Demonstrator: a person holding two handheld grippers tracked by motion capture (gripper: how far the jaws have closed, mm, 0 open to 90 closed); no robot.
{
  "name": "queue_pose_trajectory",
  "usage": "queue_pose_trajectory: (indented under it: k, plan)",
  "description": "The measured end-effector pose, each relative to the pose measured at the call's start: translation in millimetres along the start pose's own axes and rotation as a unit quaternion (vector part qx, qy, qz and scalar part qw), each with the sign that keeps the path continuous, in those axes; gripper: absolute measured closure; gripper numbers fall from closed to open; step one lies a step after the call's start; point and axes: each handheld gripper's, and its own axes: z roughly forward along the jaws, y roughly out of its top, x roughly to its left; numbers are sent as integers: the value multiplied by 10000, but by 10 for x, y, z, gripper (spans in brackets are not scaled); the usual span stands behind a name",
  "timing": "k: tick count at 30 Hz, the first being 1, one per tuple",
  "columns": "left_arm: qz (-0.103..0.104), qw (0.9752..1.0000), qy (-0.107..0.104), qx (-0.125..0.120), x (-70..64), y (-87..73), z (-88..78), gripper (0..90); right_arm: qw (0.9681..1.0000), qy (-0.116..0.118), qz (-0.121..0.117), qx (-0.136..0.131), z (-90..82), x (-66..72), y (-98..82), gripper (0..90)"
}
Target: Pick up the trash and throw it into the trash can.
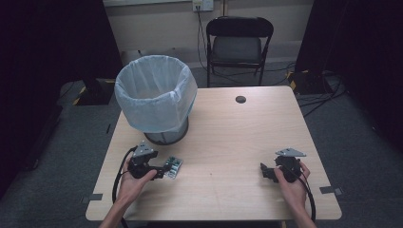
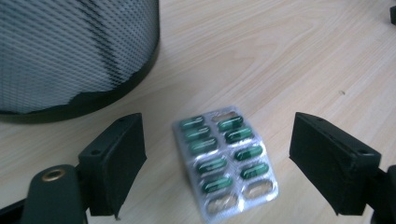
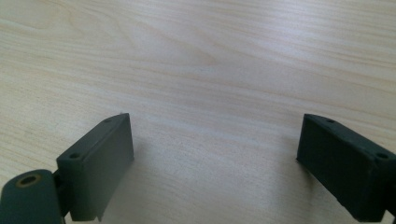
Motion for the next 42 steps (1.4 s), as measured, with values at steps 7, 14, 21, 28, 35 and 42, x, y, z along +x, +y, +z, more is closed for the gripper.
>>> queue_pose_trajectory:
  k: [7, 14, 21, 28, 35, 42]
  plan:
    - [-84, 9998, -16, 186, -46, -43, 228, 178, 10000, 2, -5, 1, 0, -1, 0, 98]
    - [89, 9990, -86, 423, -97, -54, 415, 182, 10000, 4, -4, 2, -1, -1, 0, 98]
    - [280, 9978, 189, 574, -130, -87, 486, 180, 10000, 4, -5, 2, -1, -1, 0, 98]
    - [254, 9982, 200, 503, -112, -90, 449, 324, 10000, 3, -5, 2, -1, -1, 0, 98]
    - [271, 9982, 168, 513, -103, -88, 446, 340, 10000, 3, -5, 2, -1, -1, 0, 98]
    - [120, 9987, 90, 479, -53, -94, 393, 341, 10000, 3, -4, 2, -1, -1, 0, 98]
